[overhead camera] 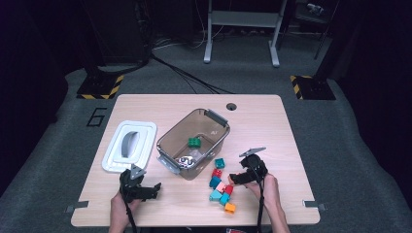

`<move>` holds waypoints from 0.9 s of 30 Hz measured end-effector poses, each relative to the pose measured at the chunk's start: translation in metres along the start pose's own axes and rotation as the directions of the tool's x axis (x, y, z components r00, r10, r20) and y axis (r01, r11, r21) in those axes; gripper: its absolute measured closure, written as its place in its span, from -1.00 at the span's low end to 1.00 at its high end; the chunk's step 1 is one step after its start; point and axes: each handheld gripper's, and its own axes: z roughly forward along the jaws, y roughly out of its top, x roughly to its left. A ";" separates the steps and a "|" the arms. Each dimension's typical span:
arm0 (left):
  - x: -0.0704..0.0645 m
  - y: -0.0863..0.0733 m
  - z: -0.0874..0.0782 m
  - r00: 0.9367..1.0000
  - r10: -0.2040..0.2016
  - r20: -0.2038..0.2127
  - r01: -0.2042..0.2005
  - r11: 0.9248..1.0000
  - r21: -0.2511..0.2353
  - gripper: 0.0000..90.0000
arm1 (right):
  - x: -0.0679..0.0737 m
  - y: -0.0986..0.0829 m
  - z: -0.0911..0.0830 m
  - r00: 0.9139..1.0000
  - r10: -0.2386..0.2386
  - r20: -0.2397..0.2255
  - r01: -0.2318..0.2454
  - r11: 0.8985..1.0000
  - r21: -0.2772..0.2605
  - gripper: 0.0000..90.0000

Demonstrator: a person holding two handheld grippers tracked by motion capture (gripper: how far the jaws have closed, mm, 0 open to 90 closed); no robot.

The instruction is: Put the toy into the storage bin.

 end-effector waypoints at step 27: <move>0.000 0.000 0.000 1.000 -0.001 0.001 0.001 1.000 0.002 -0.98 | 0.008 -0.002 0.013 0.991 -0.126 0.036 0.124 0.991 0.039 0.26</move>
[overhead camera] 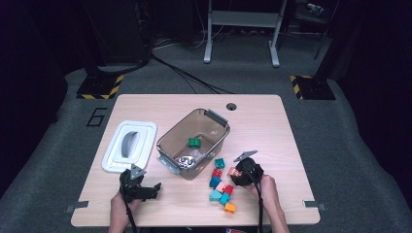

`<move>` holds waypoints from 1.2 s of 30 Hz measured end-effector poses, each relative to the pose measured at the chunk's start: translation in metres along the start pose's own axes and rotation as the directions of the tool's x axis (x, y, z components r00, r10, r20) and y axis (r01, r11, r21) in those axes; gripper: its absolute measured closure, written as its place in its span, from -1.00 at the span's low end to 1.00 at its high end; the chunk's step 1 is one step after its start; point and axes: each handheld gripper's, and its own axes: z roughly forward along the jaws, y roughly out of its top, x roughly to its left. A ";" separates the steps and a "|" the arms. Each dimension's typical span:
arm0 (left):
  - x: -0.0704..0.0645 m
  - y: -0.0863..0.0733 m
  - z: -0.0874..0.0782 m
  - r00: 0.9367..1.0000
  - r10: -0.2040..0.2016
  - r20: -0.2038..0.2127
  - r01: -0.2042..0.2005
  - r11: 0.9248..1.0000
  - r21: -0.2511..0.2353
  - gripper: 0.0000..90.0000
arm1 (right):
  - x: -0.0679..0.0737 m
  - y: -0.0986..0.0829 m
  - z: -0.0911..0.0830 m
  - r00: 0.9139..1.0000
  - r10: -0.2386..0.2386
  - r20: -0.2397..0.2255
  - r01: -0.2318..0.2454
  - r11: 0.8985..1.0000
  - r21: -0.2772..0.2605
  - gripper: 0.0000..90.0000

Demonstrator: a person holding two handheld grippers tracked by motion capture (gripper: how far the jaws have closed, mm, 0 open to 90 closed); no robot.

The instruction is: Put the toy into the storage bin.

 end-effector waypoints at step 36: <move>-0.001 0.000 0.001 1.000 -0.011 -0.002 0.011 1.000 -0.011 -0.98 | -0.014 0.020 -0.009 0.989 0.144 -0.029 -0.146 0.988 -0.055 0.31</move>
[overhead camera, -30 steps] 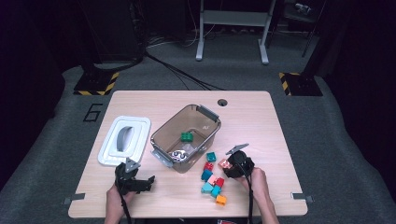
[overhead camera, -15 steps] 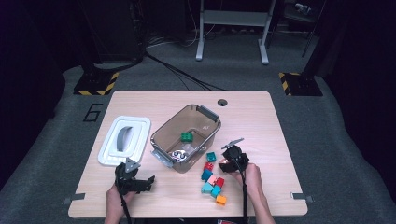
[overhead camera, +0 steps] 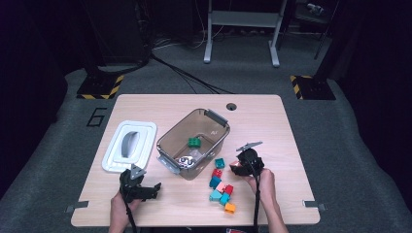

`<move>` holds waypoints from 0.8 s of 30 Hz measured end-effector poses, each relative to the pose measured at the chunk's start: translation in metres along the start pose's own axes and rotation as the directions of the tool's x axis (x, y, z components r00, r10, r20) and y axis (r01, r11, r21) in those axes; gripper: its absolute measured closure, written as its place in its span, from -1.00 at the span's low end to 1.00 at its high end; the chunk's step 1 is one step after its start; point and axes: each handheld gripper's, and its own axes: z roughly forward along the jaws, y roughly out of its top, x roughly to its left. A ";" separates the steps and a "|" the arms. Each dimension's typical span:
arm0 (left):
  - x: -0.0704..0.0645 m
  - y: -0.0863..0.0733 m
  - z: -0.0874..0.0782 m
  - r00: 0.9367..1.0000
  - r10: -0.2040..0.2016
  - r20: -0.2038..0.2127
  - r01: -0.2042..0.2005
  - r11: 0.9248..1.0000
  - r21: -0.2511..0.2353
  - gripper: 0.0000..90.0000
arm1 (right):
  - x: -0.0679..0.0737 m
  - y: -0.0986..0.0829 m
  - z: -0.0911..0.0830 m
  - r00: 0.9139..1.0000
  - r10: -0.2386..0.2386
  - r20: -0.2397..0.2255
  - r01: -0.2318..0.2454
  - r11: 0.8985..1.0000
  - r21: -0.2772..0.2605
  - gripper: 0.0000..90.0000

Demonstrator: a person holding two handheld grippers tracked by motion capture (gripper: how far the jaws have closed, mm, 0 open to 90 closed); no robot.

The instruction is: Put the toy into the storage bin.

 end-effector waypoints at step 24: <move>0.000 0.000 0.000 1.000 0.005 0.001 -0.005 1.000 0.003 -0.98 | -0.012 0.022 -0.037 0.999 0.044 -0.013 -0.045 0.991 -0.125 0.31</move>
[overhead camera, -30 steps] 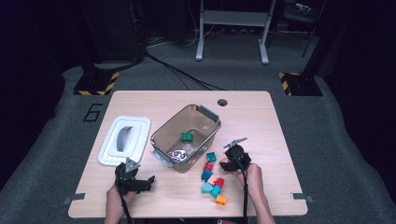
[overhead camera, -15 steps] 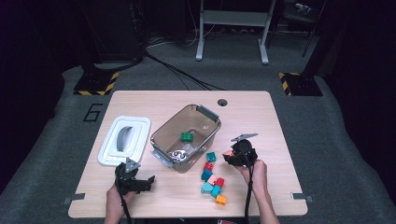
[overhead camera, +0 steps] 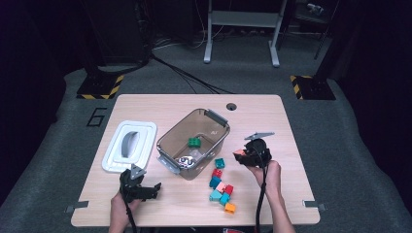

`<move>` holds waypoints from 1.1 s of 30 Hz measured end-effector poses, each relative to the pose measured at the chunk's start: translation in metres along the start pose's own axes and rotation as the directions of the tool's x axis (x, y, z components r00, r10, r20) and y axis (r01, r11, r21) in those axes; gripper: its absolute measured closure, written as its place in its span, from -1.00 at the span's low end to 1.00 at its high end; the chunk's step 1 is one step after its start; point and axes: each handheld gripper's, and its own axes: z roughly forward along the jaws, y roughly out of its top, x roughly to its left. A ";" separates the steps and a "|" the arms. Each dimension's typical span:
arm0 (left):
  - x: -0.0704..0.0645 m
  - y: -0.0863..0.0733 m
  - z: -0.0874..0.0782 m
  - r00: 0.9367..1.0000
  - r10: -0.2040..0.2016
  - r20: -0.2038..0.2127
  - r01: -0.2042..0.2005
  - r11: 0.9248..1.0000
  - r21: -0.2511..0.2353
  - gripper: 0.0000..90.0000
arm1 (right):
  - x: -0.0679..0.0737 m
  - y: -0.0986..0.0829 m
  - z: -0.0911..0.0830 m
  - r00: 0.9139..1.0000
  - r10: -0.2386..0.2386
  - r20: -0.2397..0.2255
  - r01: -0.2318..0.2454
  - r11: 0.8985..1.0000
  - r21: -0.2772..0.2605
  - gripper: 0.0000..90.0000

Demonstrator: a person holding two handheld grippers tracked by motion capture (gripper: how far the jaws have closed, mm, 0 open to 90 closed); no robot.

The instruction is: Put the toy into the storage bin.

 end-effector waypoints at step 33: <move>0.000 0.000 0.000 1.000 0.005 -0.001 -0.005 1.000 0.004 -0.98 | 0.001 0.039 -0.031 1.000 -0.022 -0.005 0.021 0.996 -0.092 0.31</move>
